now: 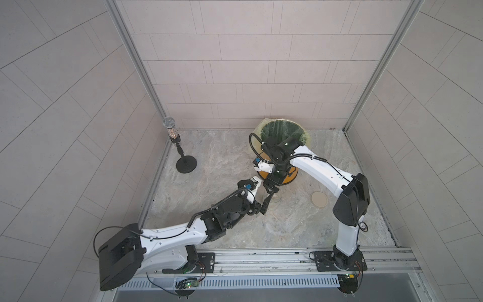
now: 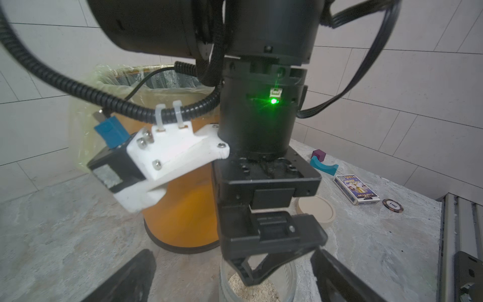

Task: Empty expired oatmeal from jars
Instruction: Place the jar at the center of the board, then pick up the jar from the center of the board.

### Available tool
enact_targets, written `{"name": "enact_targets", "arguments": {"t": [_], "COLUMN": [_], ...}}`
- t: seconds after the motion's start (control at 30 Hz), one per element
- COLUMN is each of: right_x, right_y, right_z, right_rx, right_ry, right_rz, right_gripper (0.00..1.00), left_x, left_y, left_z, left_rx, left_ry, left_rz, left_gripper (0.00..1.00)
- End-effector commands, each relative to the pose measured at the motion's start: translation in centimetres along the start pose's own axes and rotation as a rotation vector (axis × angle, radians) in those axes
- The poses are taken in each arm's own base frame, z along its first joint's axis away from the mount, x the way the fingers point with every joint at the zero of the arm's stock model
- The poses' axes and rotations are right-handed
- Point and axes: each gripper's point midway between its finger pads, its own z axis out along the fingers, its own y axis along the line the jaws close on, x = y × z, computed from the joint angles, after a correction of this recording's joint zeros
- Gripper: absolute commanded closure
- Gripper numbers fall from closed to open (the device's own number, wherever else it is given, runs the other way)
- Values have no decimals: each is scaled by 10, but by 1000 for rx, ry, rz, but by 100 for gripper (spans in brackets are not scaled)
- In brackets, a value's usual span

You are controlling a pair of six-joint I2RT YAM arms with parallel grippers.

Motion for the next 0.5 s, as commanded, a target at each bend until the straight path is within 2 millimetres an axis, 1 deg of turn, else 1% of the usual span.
{"name": "enact_targets", "arguments": {"t": [0.0,0.1,0.2,0.3,0.37,0.4,0.47], "right_x": [8,16,32,52,66,74,88], "right_y": [7,15,27,31,31,34,36], "right_z": [-44,-61,-70,-72,-74,-75,-70], "right_rx": [-19,-47,-85,-69,-43,-44,-18], "right_ry": [-83,-121,-132,-168,-193,-208,-236], "right_rz": [10,5,-19,-41,-58,-73,-76], "right_gripper": [0,1,0,0,0,0,0], "left_x": [3,-4,-6,-4,-3,-4,1], "left_y": [12,17,21,17,12,9,7], "left_z": [-14,-26,-31,-27,-20,-16,-7], "left_rx": [-40,-49,-69,-52,-28,-14,-9], "left_ry": [68,95,145,233,284,308,361], "left_rz": [-16,-22,-9,27,32,28,17], "left_gripper": [0,0,0,0,0,0,1]}}
